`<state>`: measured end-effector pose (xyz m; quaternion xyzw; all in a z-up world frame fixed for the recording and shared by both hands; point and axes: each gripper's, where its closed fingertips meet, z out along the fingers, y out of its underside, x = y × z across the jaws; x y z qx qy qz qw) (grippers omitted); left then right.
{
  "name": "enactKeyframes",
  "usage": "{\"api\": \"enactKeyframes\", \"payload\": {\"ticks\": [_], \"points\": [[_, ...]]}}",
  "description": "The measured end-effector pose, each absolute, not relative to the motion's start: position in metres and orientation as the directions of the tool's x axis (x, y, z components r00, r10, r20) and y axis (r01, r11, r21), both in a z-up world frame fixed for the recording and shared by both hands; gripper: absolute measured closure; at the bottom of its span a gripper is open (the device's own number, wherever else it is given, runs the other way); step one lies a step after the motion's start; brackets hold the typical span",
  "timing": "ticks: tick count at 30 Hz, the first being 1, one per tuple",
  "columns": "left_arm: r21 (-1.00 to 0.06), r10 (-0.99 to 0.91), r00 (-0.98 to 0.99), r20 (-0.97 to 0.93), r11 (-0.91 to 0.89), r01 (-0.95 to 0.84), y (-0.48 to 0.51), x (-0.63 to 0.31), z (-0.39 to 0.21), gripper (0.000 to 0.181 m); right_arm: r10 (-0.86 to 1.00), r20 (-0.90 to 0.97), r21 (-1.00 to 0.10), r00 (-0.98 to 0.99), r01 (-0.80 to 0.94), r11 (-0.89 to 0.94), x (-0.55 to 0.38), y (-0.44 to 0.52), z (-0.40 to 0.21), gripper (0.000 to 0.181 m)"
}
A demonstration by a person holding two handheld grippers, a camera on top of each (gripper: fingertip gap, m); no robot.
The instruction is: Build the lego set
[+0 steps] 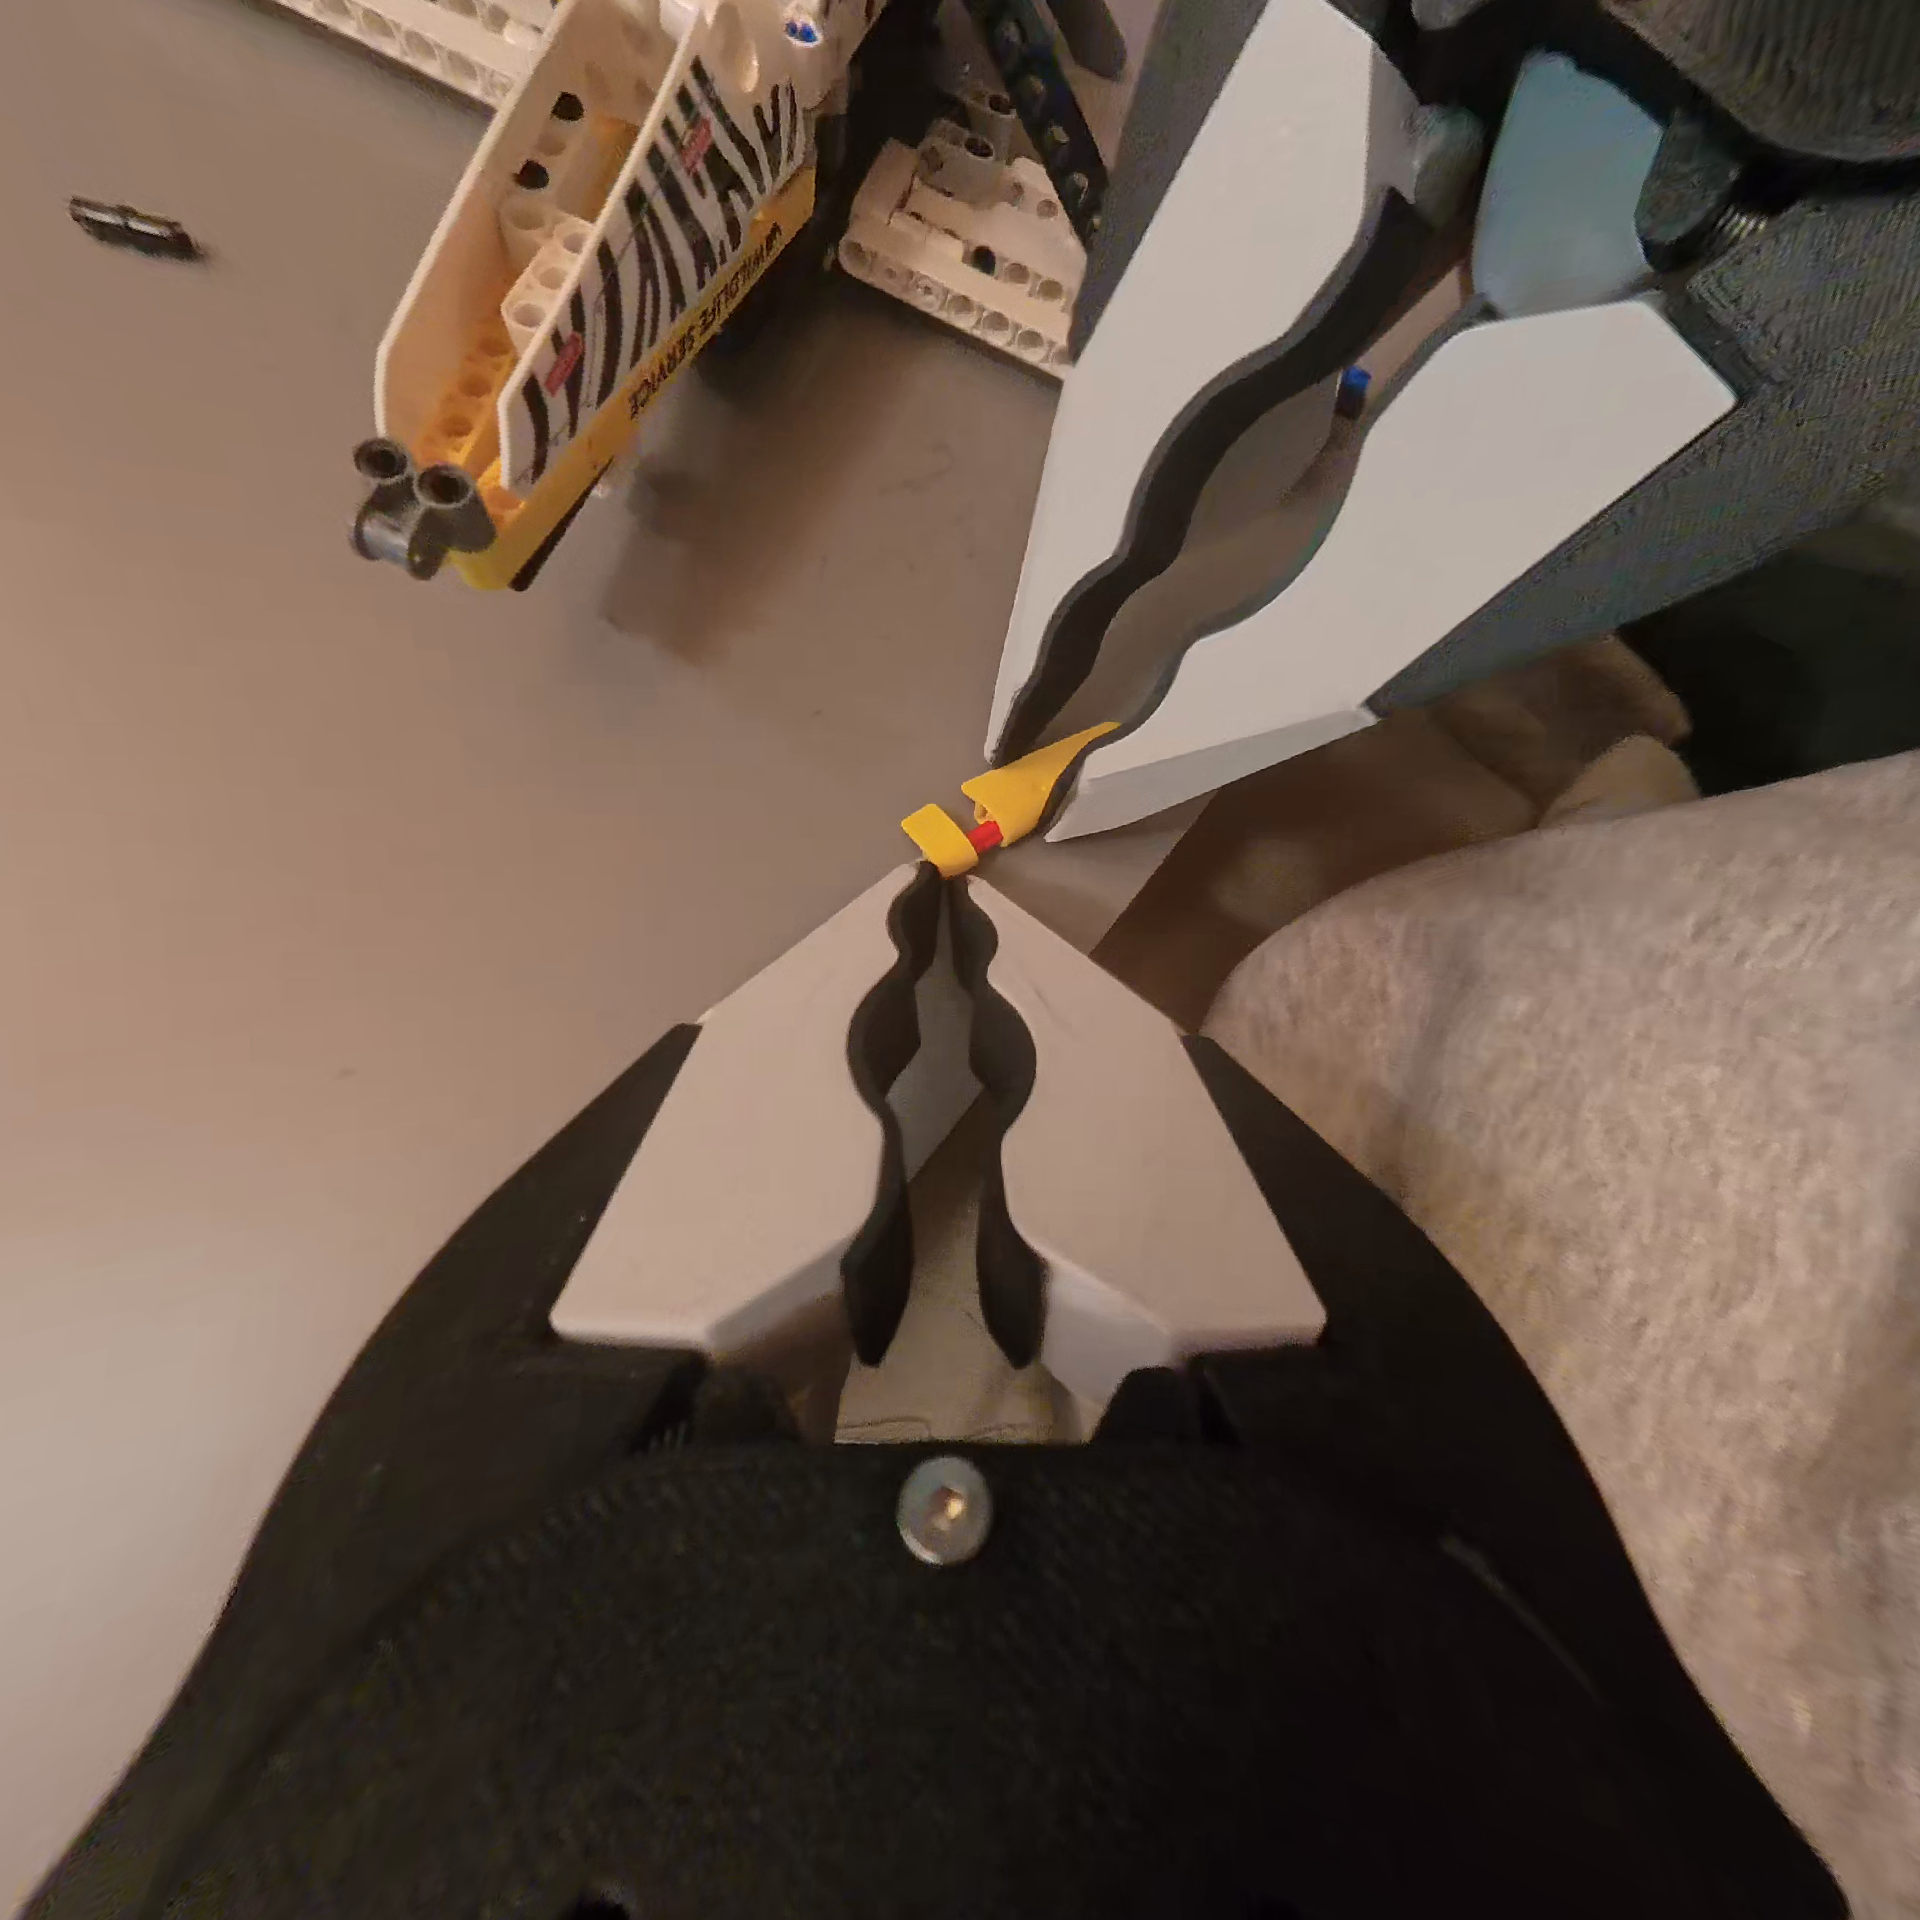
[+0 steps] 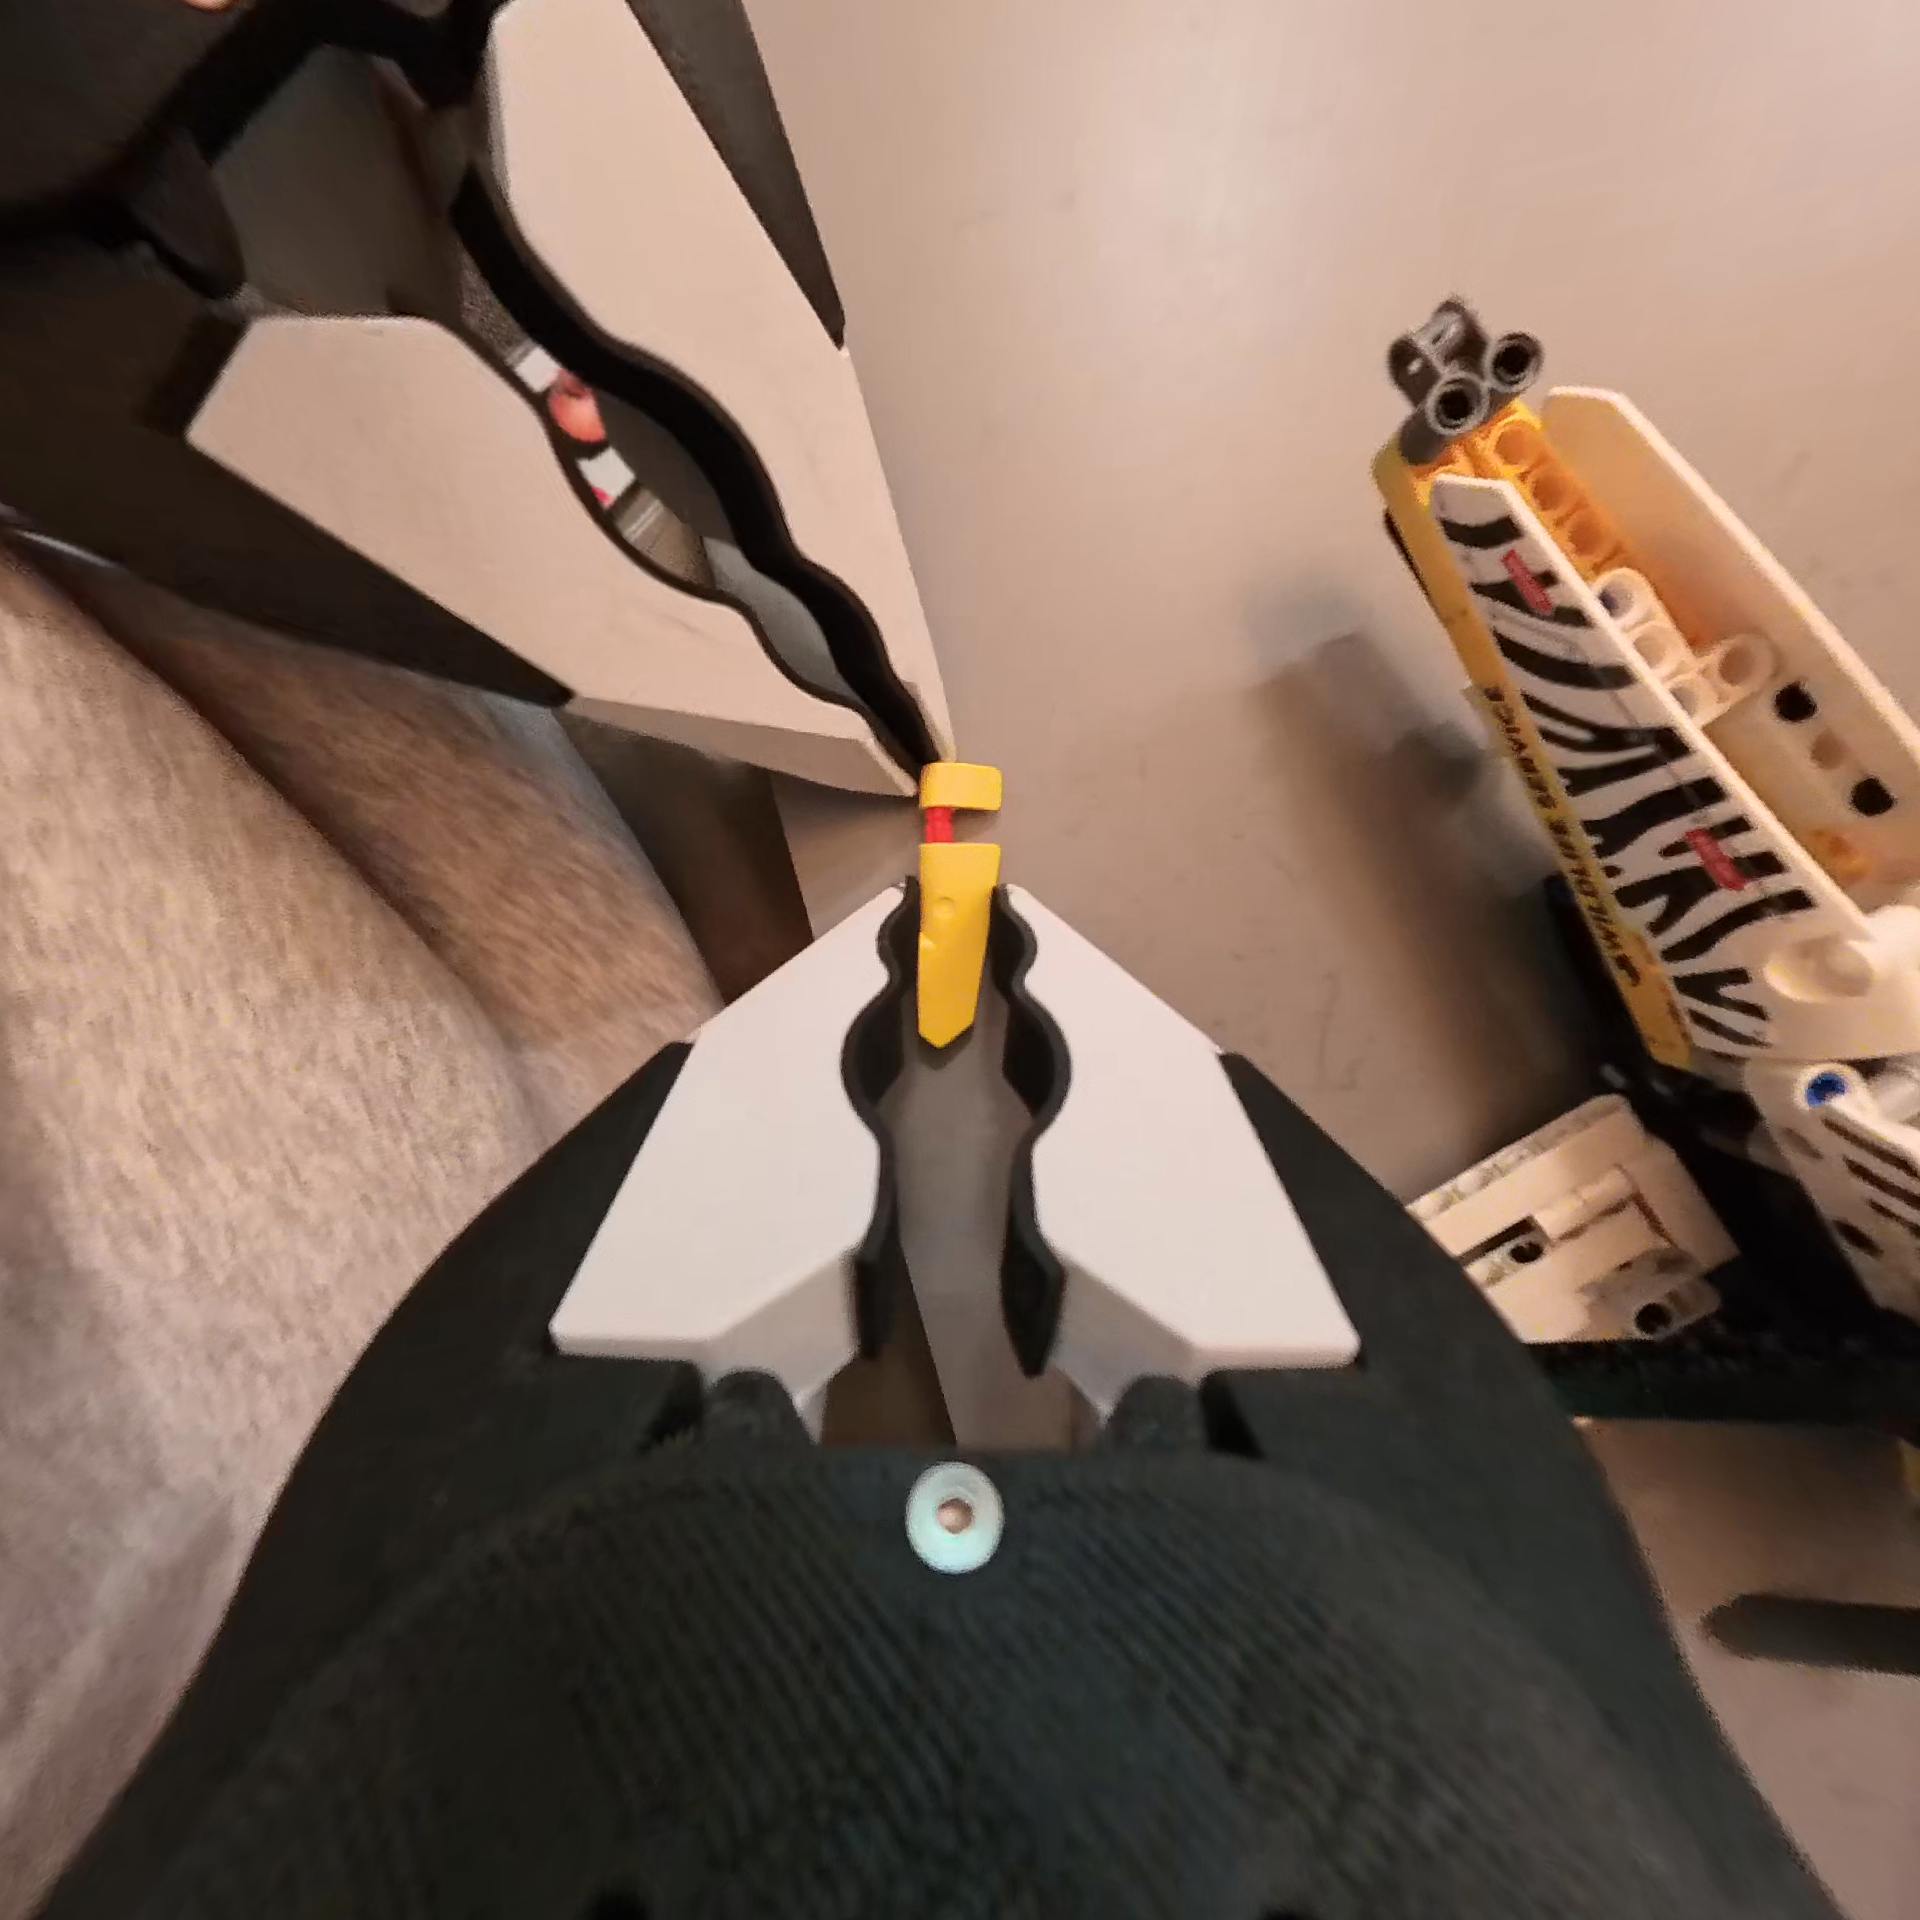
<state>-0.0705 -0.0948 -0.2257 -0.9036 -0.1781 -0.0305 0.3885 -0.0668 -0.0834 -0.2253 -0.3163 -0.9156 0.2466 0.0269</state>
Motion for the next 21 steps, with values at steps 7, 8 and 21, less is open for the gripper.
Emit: {"api": "enactKeyframes", "payload": {"ticks": [7,8,21], "points": [[-0.69,0.316,0.939,0.137,-0.649,0.32,-0.0949,-0.0713,-0.2261,0.181,0.6,-0.08,-0.451,-0.796,0.566,0.69,-0.0678,-0.0832,-0.2257,0.17],[-0.691,0.315,0.938,0.143,-0.647,0.323,-0.0948,-0.0713,-0.2261,0.181,0.603,-0.082,-0.454,-0.794,0.568,0.687,-0.0679,-0.0832,-0.2257,0.17],[-0.715,0.291,0.946,0.145,-0.629,0.304,-0.0941,-0.071,-0.2244,0.181,0.591,-0.081,-0.451,-0.803,0.558,0.697,-0.0675,-0.0831,-0.2262,0.17]]}}
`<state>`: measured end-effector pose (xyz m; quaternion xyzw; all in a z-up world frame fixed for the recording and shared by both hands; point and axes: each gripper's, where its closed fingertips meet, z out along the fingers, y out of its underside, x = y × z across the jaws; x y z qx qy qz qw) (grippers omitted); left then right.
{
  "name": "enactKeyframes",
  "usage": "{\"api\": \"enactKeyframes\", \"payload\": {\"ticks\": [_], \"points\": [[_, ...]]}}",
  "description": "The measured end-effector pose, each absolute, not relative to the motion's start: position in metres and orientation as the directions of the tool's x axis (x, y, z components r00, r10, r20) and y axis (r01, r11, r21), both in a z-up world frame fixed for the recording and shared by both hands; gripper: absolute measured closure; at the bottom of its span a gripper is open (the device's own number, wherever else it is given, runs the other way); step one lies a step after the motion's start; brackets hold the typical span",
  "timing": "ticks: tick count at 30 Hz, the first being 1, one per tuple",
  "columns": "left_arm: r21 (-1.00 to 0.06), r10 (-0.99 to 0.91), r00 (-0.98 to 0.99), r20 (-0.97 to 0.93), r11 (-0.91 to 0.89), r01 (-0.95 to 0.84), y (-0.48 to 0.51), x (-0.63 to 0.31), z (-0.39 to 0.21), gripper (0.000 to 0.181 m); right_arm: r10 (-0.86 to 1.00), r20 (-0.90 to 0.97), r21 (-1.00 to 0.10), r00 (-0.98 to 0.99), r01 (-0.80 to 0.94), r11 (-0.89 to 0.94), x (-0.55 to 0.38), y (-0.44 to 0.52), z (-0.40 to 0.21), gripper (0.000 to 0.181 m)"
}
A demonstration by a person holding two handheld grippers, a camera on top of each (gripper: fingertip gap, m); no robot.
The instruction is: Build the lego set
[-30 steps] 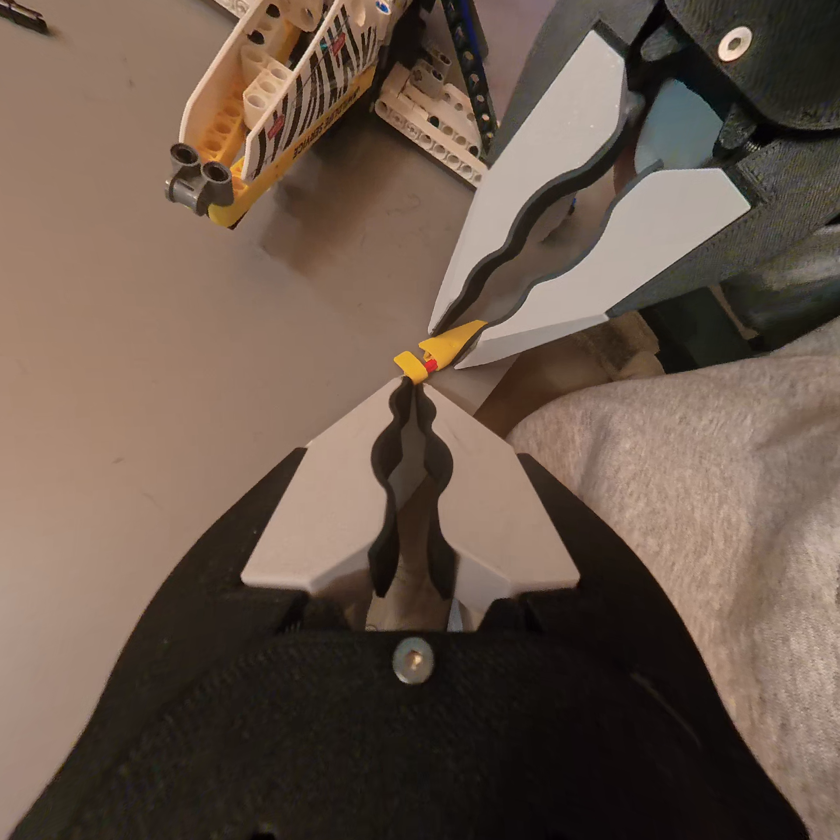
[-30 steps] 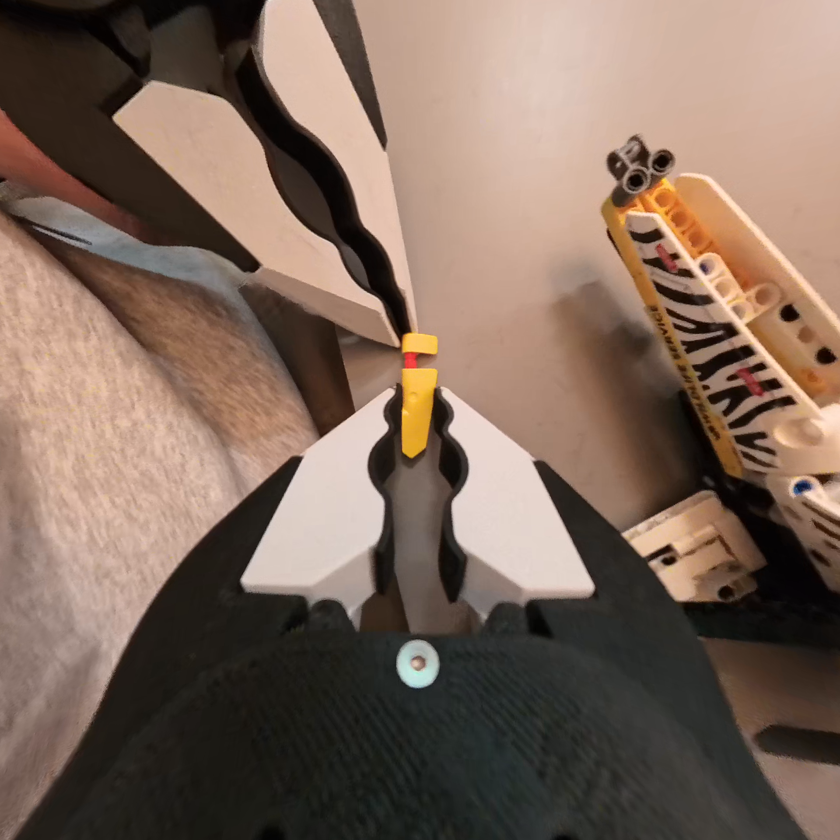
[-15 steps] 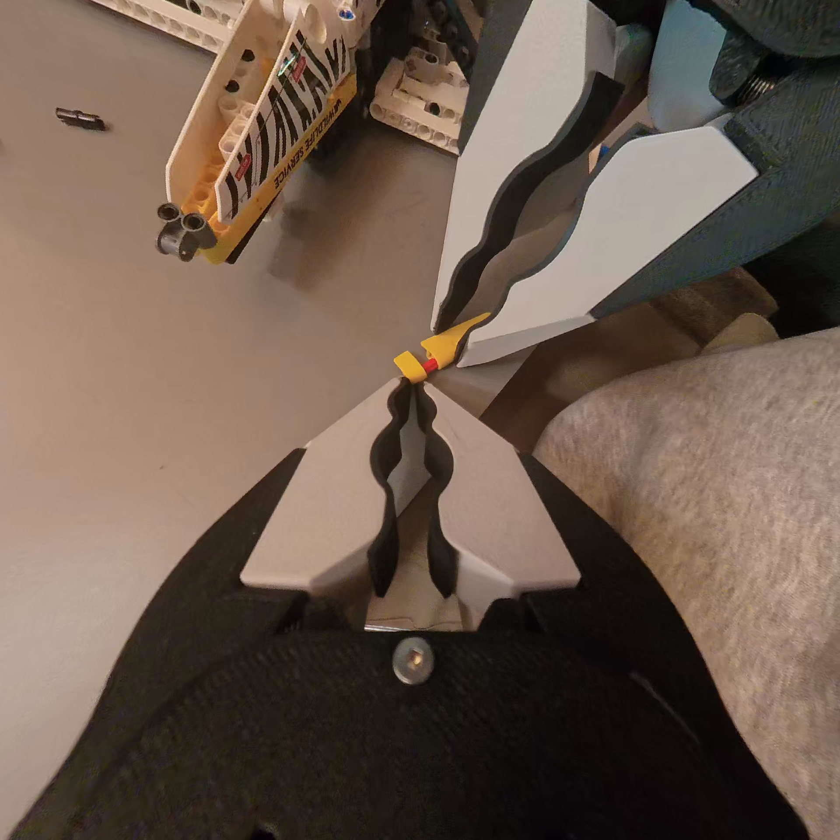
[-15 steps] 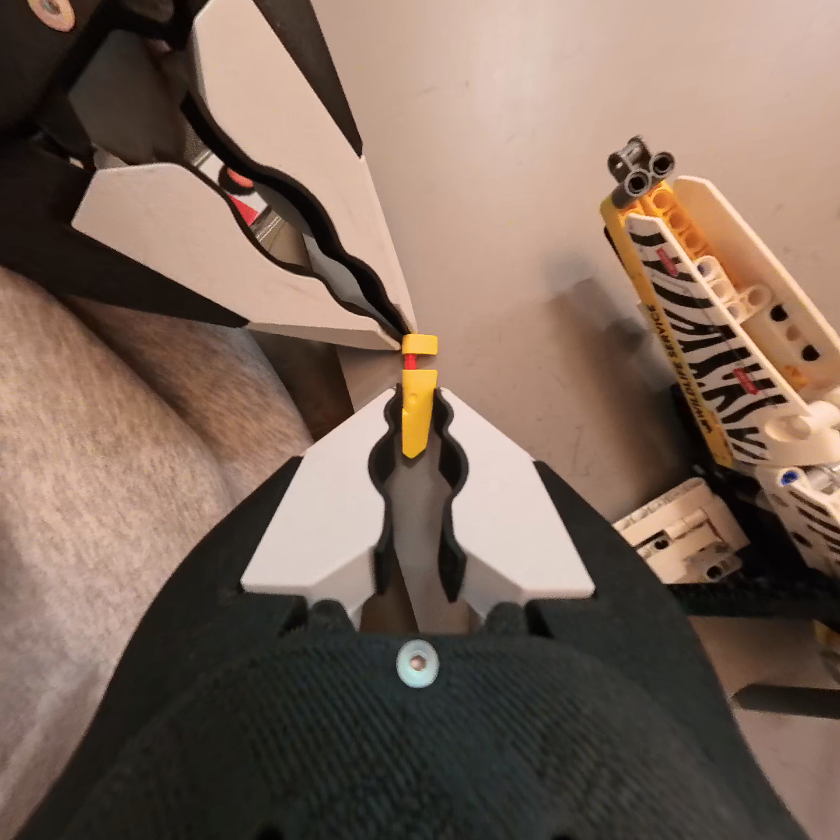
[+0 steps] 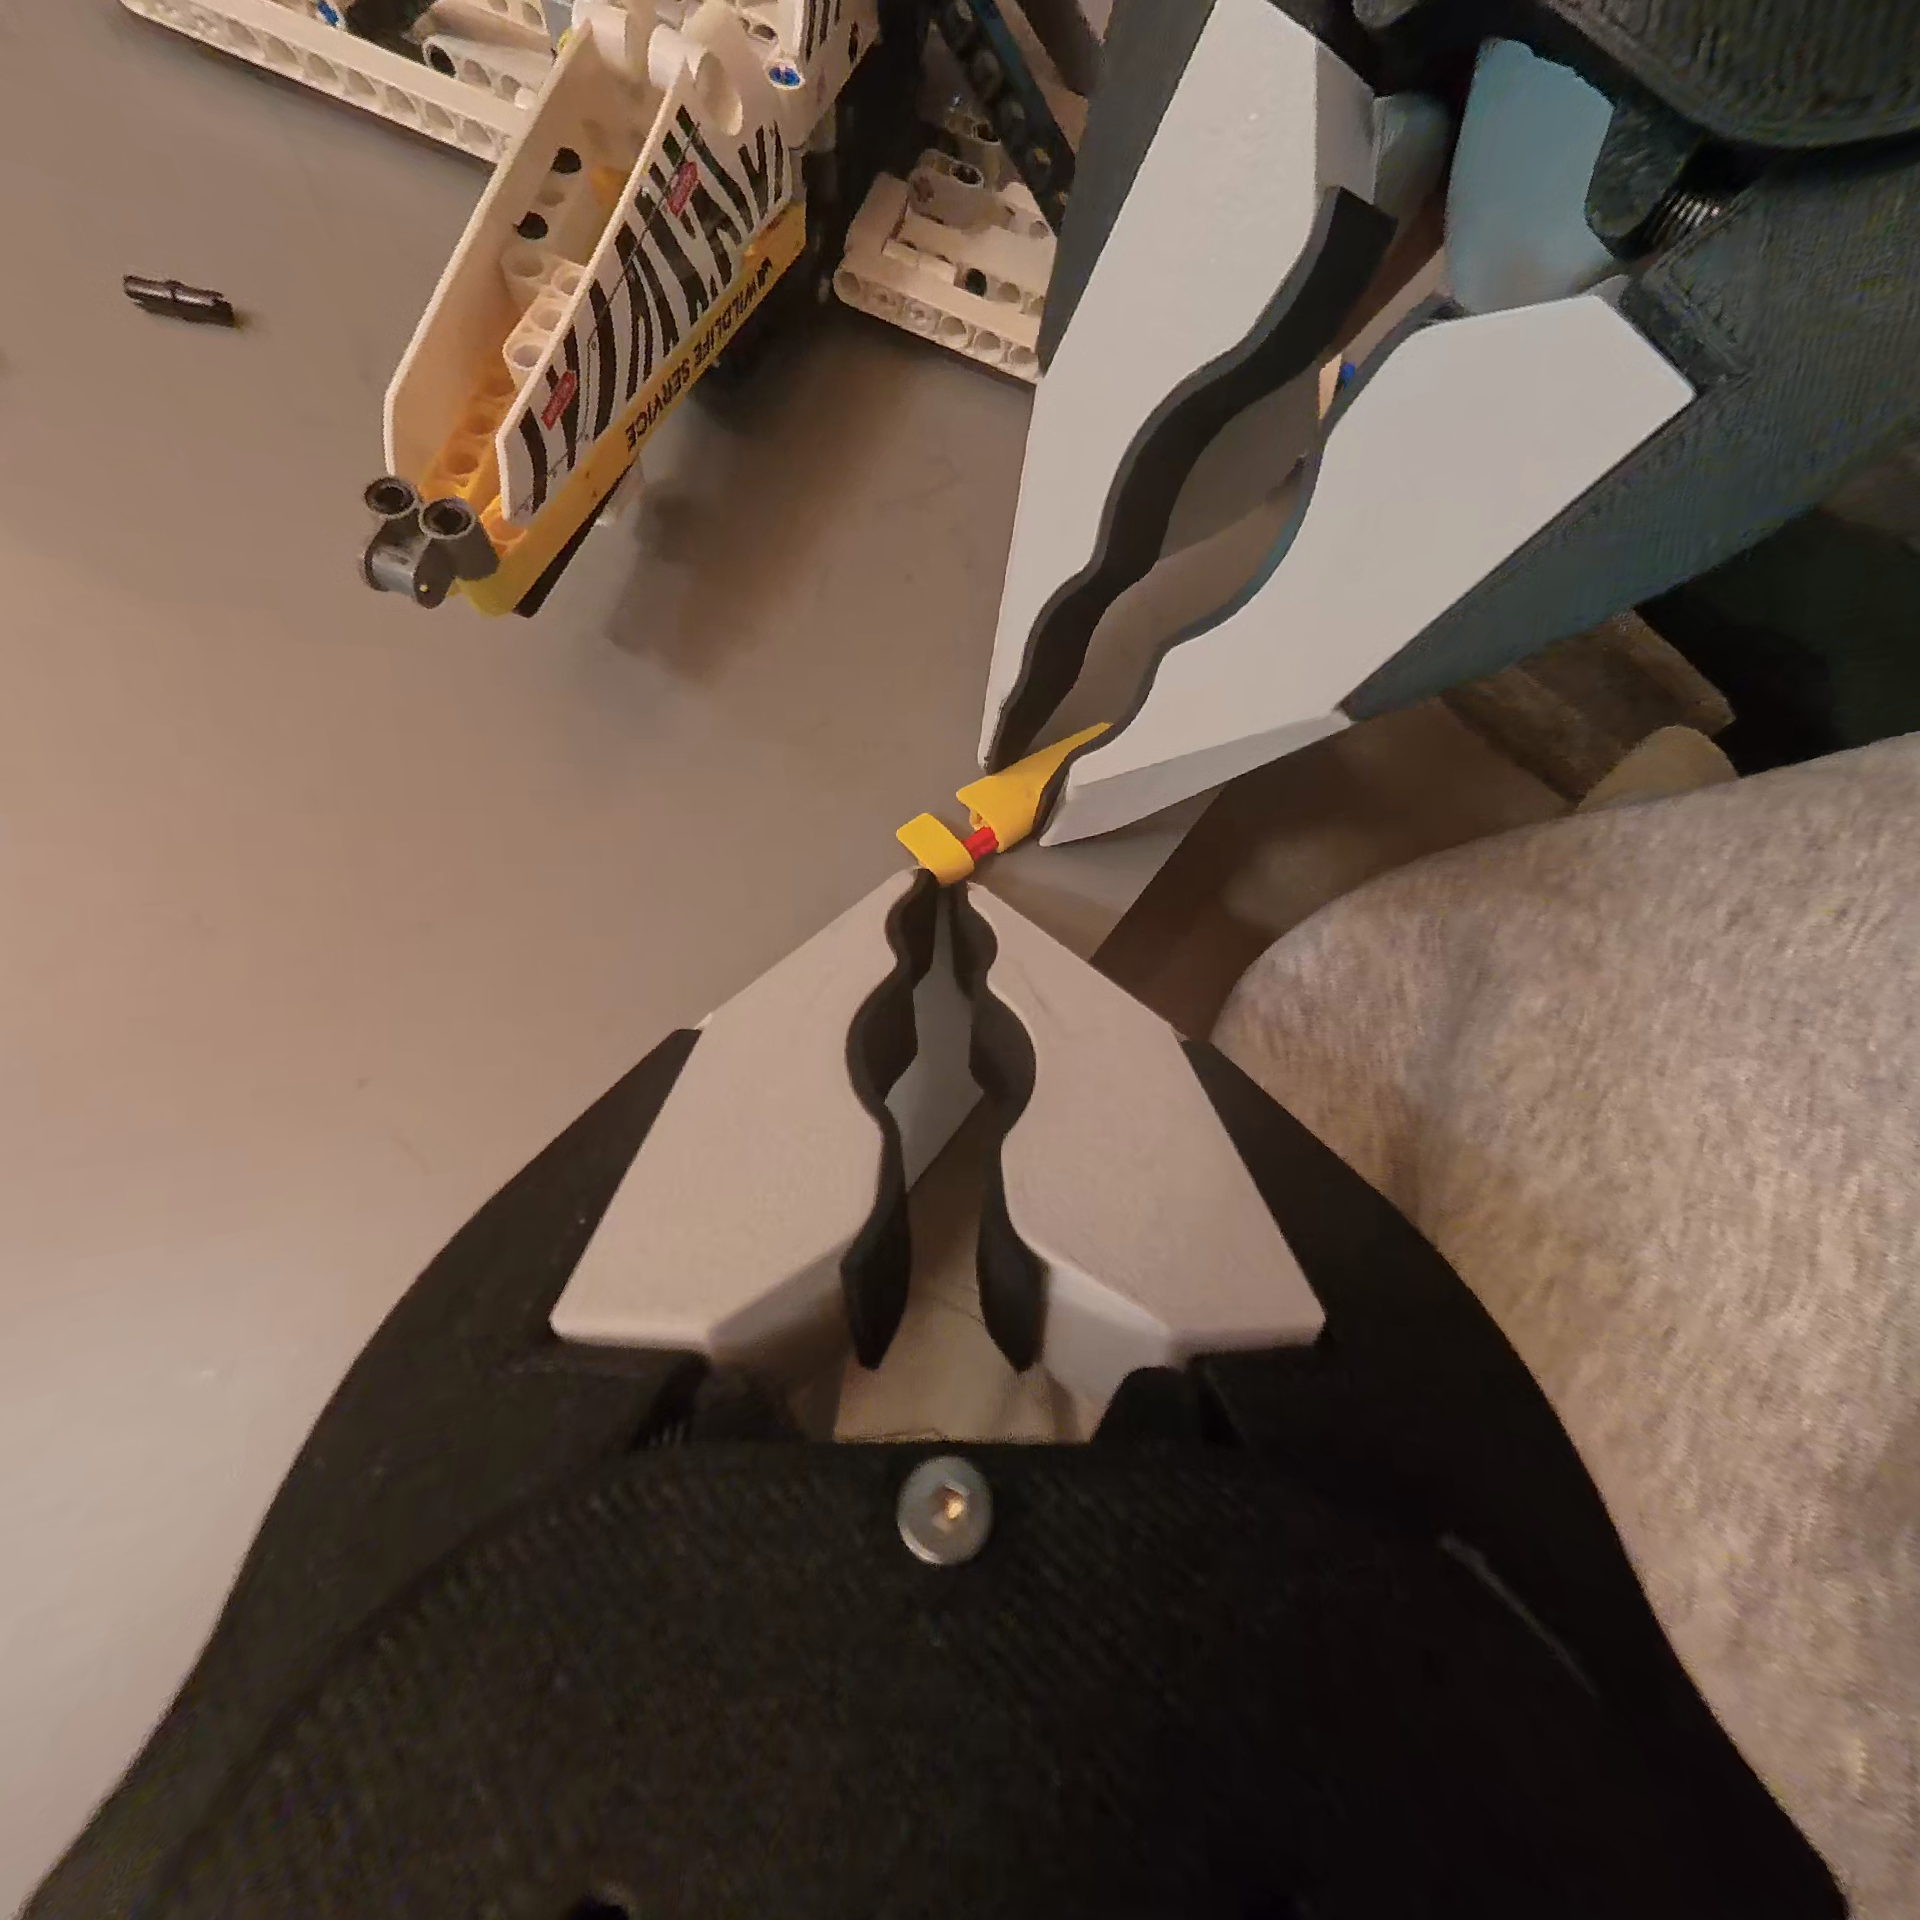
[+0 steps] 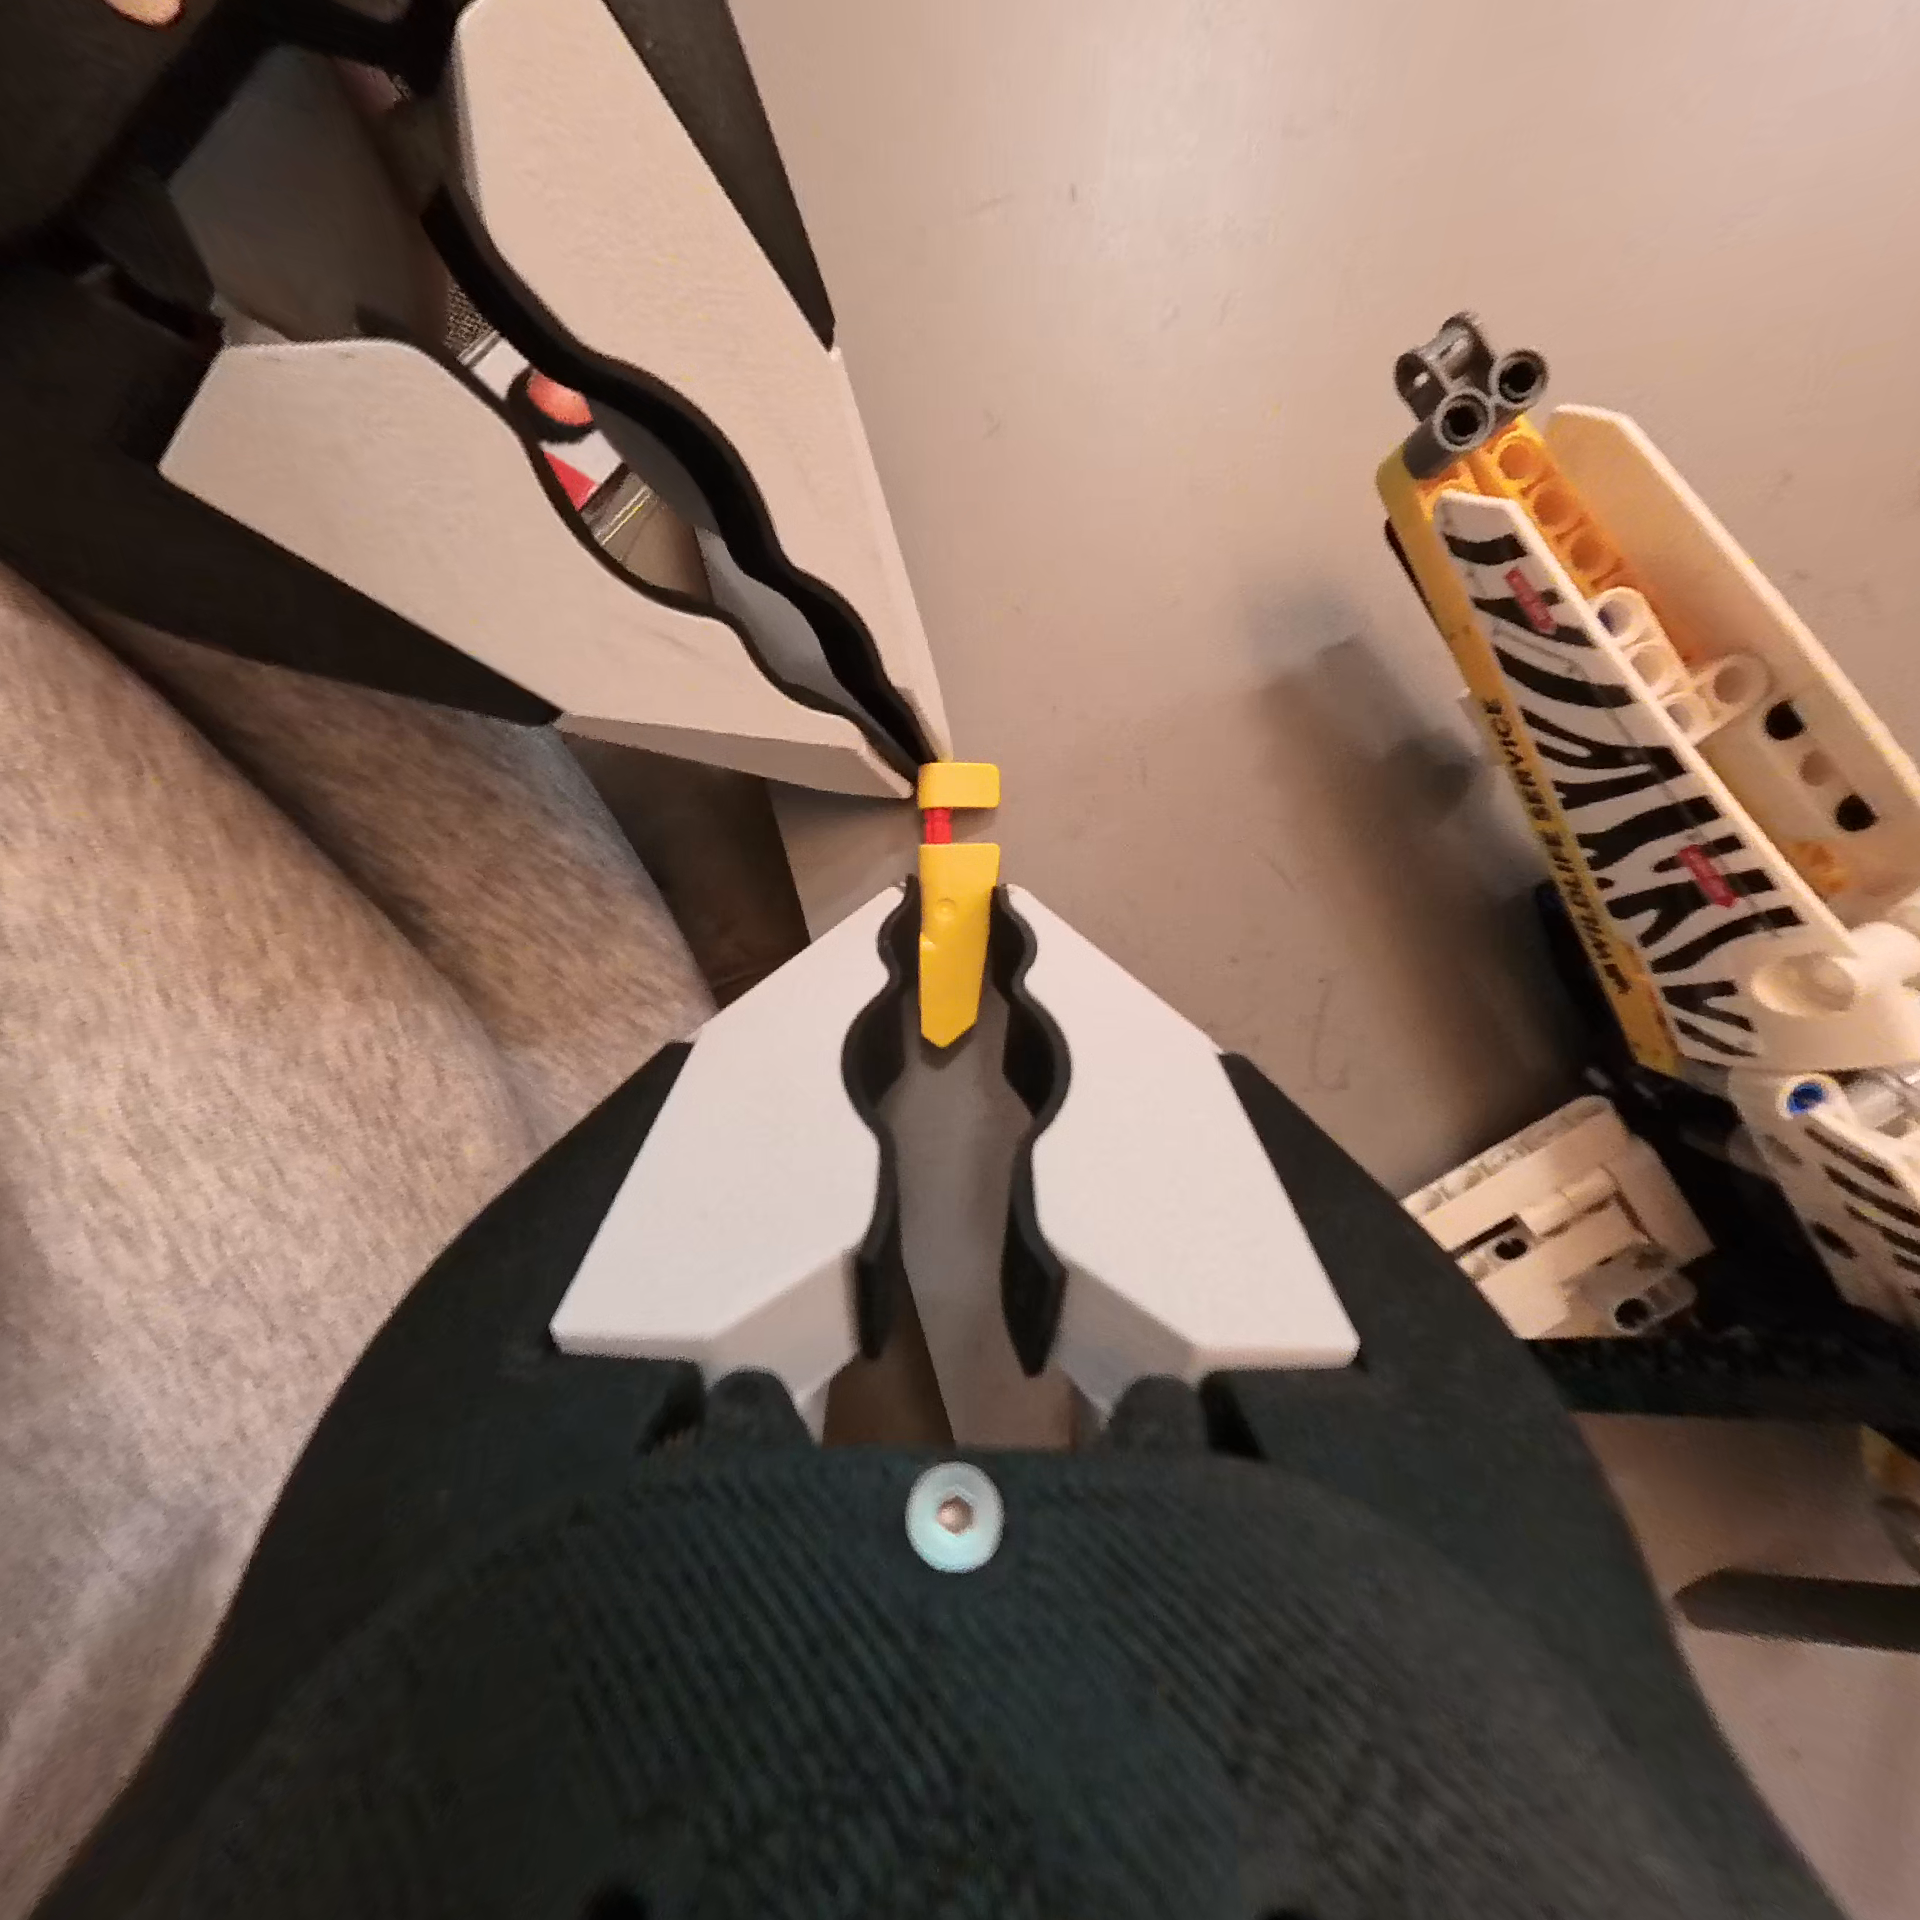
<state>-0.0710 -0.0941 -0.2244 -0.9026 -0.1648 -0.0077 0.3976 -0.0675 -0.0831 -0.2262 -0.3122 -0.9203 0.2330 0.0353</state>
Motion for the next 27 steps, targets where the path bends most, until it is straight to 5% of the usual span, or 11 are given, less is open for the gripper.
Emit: {"api": "enactKeyframes", "payload": {"ticks": [27], "points": [[-0.746,0.327,0.942,0.073,-0.609,0.269,-0.0934,-0.073,-0.2242,0.181,0.613,-0.065,-0.488,-0.787,0.561,0.668,-0.0716,-0.0843,-0.2267,0.171]]}}
